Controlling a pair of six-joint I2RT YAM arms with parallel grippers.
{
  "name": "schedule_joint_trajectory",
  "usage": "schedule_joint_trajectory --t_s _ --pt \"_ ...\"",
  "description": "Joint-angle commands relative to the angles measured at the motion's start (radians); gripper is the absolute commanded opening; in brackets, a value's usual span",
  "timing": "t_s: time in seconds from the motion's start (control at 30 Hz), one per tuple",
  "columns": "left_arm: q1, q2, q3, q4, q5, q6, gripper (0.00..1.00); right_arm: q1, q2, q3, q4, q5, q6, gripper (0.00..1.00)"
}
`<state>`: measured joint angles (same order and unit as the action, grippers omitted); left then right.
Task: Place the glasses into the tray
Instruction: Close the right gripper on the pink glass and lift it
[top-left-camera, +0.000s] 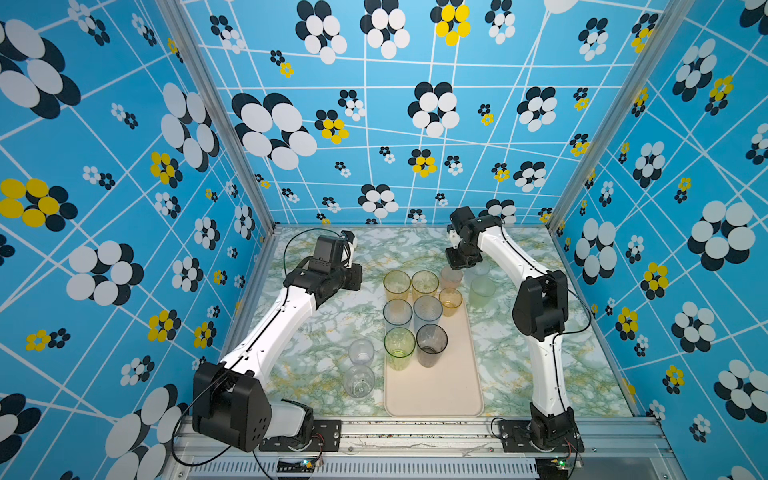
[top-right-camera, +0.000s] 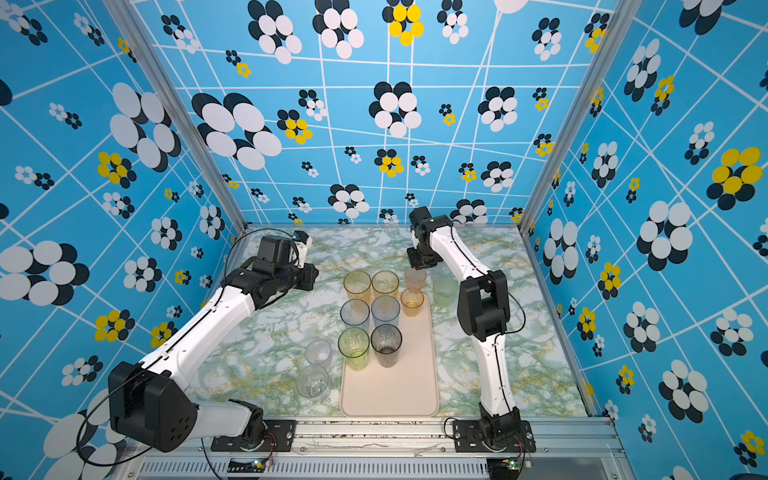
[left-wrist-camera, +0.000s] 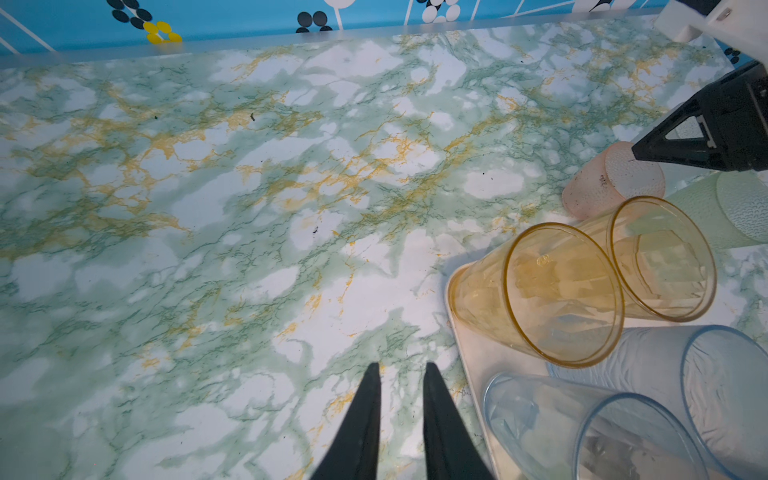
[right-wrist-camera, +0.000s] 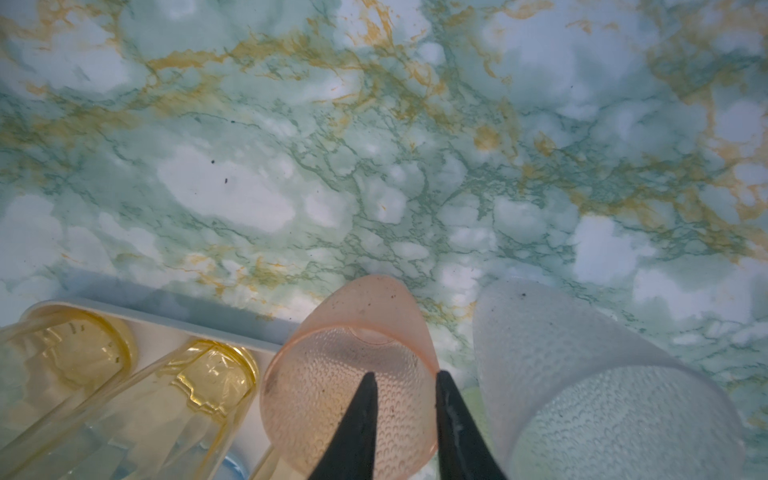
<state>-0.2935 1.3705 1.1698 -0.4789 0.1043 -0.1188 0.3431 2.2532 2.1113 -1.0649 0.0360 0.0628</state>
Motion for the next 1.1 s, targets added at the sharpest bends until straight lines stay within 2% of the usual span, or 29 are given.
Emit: schedule_joint_trajectory --t_s 0.0,0.37,0.57,0.83,1.07 --pt "0.012 -0.011 0.017 -0.020 -0.001 0.016 0.21 -0.011 0.024 0.032 -0.033 0.008 -0.012 0.27" --pt "0.014 -0.011 0.016 -0.018 0.000 0.018 0.22 -0.013 0.046 0.030 -0.040 0.000 -0.015 0.27" --pt "0.017 -0.013 0.013 -0.020 -0.003 0.018 0.21 -0.014 0.043 0.024 -0.041 -0.026 -0.017 0.20" --pt "0.019 -0.014 0.012 -0.021 -0.003 0.019 0.21 -0.014 0.054 0.019 -0.047 -0.036 -0.020 0.17" --pt "0.021 -0.019 0.014 -0.024 -0.006 0.021 0.22 -0.013 0.046 0.017 -0.034 -0.033 -0.014 0.04"
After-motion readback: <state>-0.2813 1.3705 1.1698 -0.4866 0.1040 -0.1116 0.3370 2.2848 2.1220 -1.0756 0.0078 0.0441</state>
